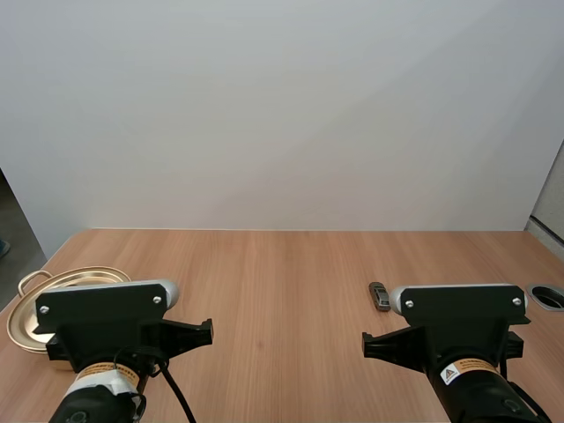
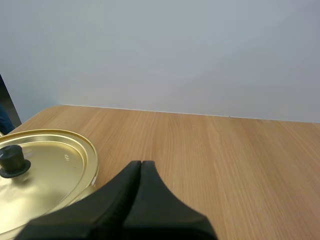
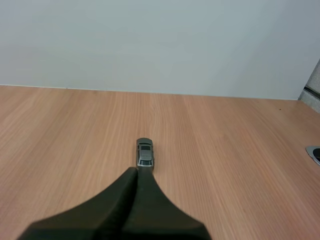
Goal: Open the pot, put the car inside, and close it
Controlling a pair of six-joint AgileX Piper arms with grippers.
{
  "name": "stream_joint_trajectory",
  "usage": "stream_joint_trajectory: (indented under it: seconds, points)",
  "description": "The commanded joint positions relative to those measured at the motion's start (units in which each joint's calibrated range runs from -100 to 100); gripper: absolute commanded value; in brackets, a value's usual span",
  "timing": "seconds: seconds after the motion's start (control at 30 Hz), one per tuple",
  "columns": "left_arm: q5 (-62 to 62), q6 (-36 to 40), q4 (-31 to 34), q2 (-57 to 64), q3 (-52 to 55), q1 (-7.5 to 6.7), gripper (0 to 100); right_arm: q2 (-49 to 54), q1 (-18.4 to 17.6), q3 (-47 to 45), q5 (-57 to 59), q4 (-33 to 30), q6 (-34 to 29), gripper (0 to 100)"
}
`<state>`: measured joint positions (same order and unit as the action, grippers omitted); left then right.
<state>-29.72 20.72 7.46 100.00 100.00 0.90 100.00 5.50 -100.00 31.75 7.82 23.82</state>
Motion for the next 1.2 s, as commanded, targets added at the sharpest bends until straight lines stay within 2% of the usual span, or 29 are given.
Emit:
stream_joint_trajectory:
  seconds: [0.0,0.8,0.87,1.0,1.1,1.17]
  points:
    - [0.02,-0.06,0.04,0.00,0.00,0.00,0,0.00,0.06,0.00,0.02,0.03,-0.03,0]
    - [0.21,-0.06,0.04,0.00,0.00,0.00,0,0.00,0.06,0.00,0.02,0.03,-0.03,0]
    - [0.42,0.08,-0.51,0.00,0.00,0.00,0,0.00,0.06,0.00,-0.16,2.42,-0.03,0]
    - [9.52,0.08,-8.32,0.00,0.00,0.00,0,0.00,0.06,0.00,-3.83,12.18,-0.03,0]
    - [13.84,-0.52,-8.51,0.00,0.00,0.00,0,0.00,0.06,0.00,-5.45,18.33,-0.03,0]
    - [13.61,-0.46,-8.65,0.00,0.00,0.00,0,0.00,0.06,0.00,-3.85,18.47,-0.03,0]
